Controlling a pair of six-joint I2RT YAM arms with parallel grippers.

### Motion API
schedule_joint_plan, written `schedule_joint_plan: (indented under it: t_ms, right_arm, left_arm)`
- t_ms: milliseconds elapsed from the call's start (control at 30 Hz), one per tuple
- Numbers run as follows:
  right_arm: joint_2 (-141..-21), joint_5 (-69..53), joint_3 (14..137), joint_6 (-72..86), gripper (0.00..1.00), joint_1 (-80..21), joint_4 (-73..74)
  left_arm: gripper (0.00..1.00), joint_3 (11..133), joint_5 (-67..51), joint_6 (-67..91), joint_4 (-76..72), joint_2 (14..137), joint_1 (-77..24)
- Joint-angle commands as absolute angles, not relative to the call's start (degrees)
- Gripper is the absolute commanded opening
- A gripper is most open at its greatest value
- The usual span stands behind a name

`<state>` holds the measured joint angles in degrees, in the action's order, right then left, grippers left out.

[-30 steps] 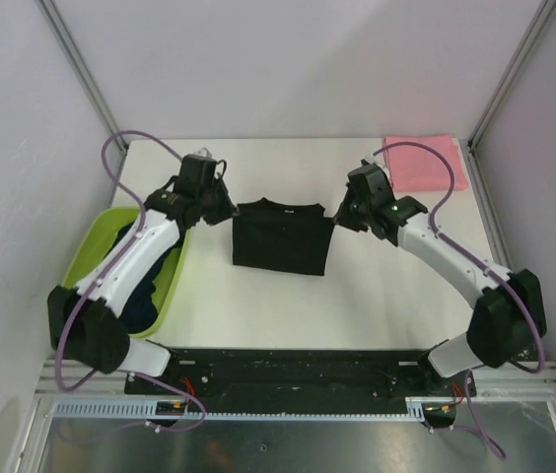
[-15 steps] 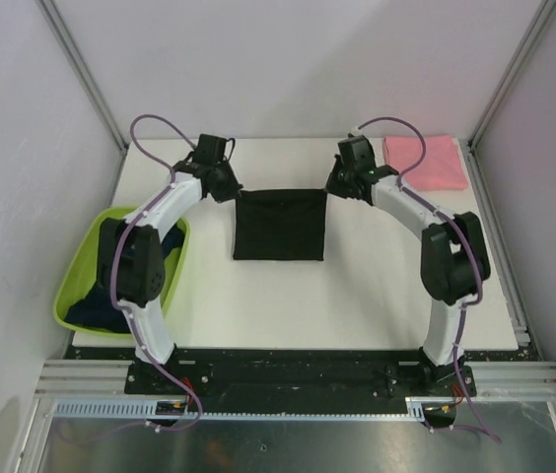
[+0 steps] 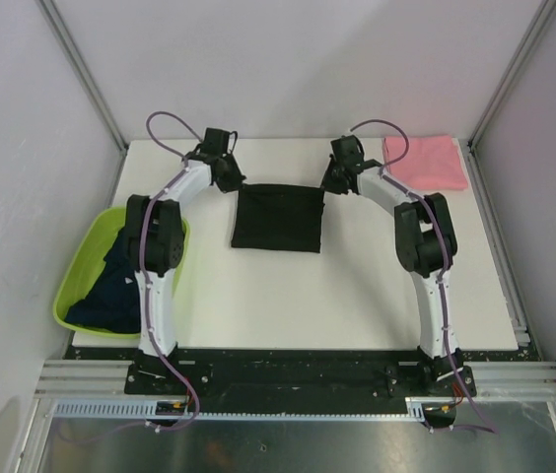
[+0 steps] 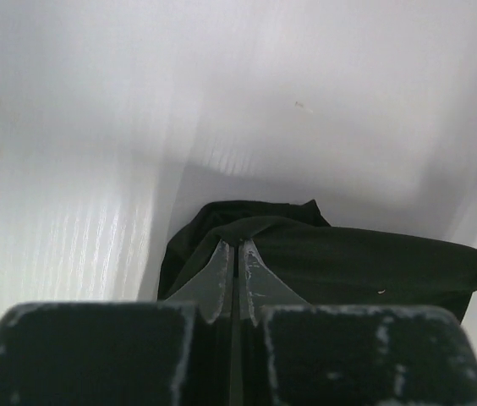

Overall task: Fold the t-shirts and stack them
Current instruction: Fold the long partially folded tshirt into a neat square

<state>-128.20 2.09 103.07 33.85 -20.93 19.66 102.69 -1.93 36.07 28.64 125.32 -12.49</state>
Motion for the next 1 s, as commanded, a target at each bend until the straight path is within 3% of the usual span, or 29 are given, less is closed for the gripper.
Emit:
schedule_joint_plan:
  t_ms: [0,67,133,200,267,400,533,667,967]
  right_arm:
    - [-131.1,3.1,108.3,32.6,0.0,-19.7,19.9]
    - [-132.3,3.4,110.7,32.4,0.09,-19.3,21.2]
    - [-133.5,3.4,114.1,32.0,0.34,-18.8,23.7]
    - [-133.8,3.4,117.3,31.3,0.52,-18.4,26.5]
    - [-133.4,2.9,120.2,30.7,0.61,-18.0,30.2]
    - [-129.1,1.1,118.6,30.7,0.57,-18.7,34.5]
    - [-121.0,-5.0,105.2,33.6,0.47,-20.9,30.5]
    - [-114.8,-10.3,91.8,37.1,0.39,-22.7,24.6]
    - [-117.3,-8.2,89.3,37.9,0.36,-24.0,22.7]
  left_arm:
    - [0.08,108.1,-3.0,33.4,27.1,127.0,-11.1]
    - [0.3,109.5,-3.8,32.8,27.0,127.3,-10.8]
    - [0.52,110.1,-4.2,31.8,27.1,126.2,-10.5]
    - [0.63,110.0,-5.3,30.8,27.1,124.0,-10.5]
    - [0.66,108.1,-6.9,30.2,27.1,121.1,-10.6]
    - [0.53,101.0,-11.0,30.8,27.2,115.4,-12.0]
    - [0.29,93.4,-15.1,32.0,26.9,111.7,-14.4]
    - [0.17,88.8,-18.0,33.6,26.7,110.4,-15.7]
    - [0.13,80.2,-24.7,33.8,23.8,109.9,-20.0]
